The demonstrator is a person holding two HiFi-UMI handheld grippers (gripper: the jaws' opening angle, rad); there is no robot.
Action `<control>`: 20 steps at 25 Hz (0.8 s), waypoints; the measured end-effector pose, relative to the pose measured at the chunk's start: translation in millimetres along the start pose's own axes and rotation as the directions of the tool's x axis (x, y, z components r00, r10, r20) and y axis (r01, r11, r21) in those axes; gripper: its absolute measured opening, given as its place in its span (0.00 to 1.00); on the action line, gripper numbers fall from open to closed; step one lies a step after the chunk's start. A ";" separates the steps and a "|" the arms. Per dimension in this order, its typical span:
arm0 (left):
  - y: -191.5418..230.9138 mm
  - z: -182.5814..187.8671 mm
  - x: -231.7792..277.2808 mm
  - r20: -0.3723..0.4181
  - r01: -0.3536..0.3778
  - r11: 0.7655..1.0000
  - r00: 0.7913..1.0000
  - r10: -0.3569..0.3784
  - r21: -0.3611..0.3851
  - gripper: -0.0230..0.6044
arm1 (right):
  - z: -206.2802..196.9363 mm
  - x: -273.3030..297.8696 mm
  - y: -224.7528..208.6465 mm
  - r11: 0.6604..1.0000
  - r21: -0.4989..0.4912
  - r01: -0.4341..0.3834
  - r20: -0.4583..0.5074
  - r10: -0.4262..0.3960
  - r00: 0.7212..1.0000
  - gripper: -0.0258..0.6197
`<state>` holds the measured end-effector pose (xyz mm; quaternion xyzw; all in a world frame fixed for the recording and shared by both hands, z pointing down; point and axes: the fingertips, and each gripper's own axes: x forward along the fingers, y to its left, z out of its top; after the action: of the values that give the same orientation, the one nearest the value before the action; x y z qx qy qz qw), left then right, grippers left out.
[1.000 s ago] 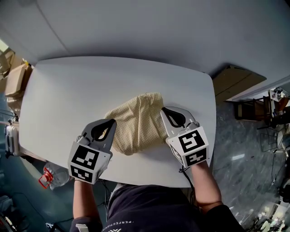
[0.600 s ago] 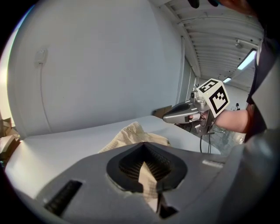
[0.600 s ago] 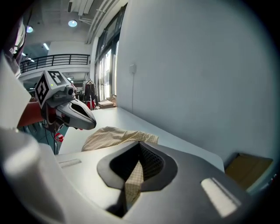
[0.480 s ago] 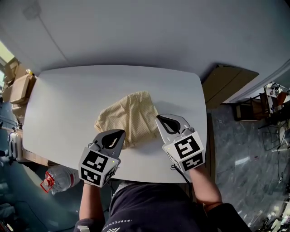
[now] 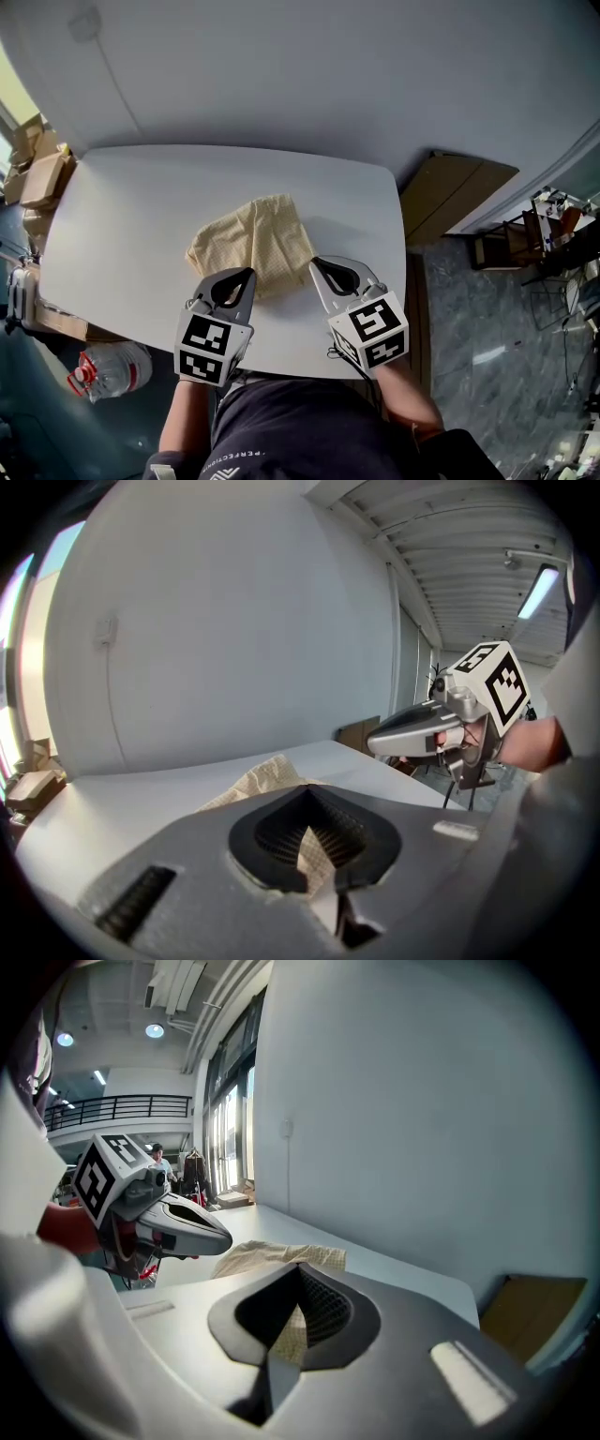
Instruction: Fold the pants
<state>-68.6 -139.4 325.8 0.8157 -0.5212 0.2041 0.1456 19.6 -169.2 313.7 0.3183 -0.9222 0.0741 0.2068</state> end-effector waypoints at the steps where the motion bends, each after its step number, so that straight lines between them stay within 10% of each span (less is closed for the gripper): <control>1: -3.0 3.3 0.2 0.011 -0.005 1.000 1.000 0.005 0.002 0.03 | -0.4 -3.1 0.1 1.000 0.009 0.002 0.005 -0.002 1.000 0.04; 20: -30.6 -7.1 -8.3 0.000 -0.027 0.999 1.000 0.027 -0.019 0.03 | -14.9 -30.9 5.7 0.988 0.146 -0.045 0.051 0.037 0.998 0.04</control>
<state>-45.1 -117.0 327.2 0.8071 -0.5343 0.2011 0.1505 43.0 -143.5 313.9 0.3154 -0.9253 0.1386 0.1587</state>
